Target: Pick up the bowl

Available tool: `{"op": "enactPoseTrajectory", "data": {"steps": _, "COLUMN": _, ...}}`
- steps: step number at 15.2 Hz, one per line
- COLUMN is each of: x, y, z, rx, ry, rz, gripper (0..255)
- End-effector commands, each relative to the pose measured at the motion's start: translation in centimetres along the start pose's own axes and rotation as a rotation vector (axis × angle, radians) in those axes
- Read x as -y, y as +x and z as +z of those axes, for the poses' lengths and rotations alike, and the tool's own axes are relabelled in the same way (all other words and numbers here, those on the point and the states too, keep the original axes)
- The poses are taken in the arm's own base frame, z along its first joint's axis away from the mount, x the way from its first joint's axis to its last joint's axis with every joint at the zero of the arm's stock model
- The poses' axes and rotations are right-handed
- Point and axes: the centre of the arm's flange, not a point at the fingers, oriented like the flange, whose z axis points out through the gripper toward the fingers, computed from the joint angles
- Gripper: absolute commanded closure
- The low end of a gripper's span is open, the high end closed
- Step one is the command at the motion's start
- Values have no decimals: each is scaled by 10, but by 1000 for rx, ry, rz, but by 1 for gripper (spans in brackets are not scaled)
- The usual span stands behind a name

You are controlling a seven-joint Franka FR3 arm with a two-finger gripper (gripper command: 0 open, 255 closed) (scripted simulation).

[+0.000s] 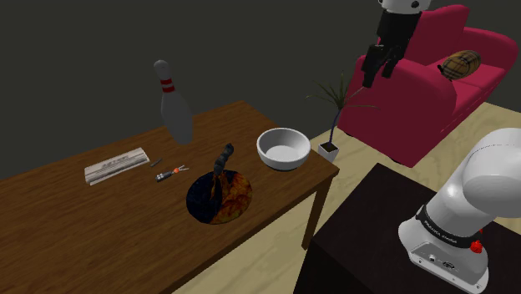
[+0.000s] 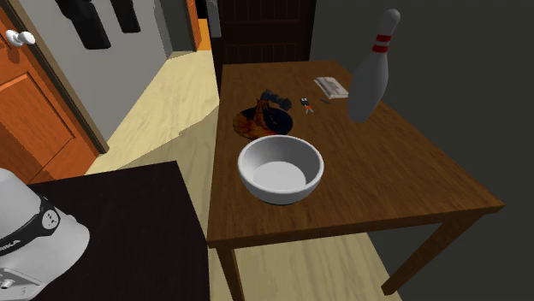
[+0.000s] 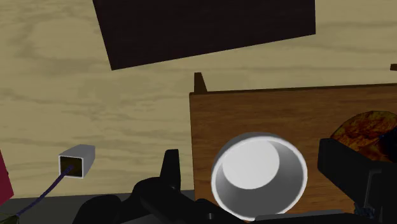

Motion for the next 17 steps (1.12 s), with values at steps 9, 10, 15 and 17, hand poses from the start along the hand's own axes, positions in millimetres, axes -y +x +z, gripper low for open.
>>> {"op": "enactPoseTrajectory", "data": {"steps": 9, "x": -11, "y": 69, "z": 83, "rx": 20, "ry": 48, "rz": -9, "gripper": 0}}
{"op": "enactPoseTrajectory", "data": {"steps": 10, "x": -12, "y": 77, "z": 93, "rx": 22, "ry": 54, "rz": -10, "gripper": 0}}
{"op": "enactPoseTrajectory", "data": {"steps": 15, "x": -16, "y": 119, "z": 146, "rx": 34, "ry": 84, "rz": -15, "gripper": 0}}
{"op": "enactPoseTrajectory", "data": {"steps": 17, "x": -17, "y": 136, "z": 168, "rx": 39, "ry": 96, "rz": -18, "gripper": 0}}
